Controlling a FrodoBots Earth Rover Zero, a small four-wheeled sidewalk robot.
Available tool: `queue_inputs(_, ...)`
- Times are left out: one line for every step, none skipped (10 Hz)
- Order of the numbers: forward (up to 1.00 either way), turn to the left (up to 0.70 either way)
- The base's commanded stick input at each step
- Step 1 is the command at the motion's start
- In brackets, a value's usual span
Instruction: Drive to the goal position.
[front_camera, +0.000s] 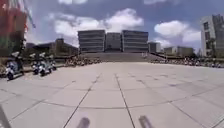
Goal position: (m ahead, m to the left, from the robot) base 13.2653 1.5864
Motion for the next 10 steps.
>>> queue_inputs(0.70, 0.00)
queue_inputs(0.70, 0.00)
queue_inputs(0.70, 0.00)
queue_inputs(0.70, 0.00)
queue_inputs(0.70, 0.00)
queue_inputs(0.70, 0.00)
queue_inputs(0.70, 0.00)
queue_inputs(0.70, 0.00)
queue_inputs(0.70, 0.00)
queue_inputs(0.70, 0.00)
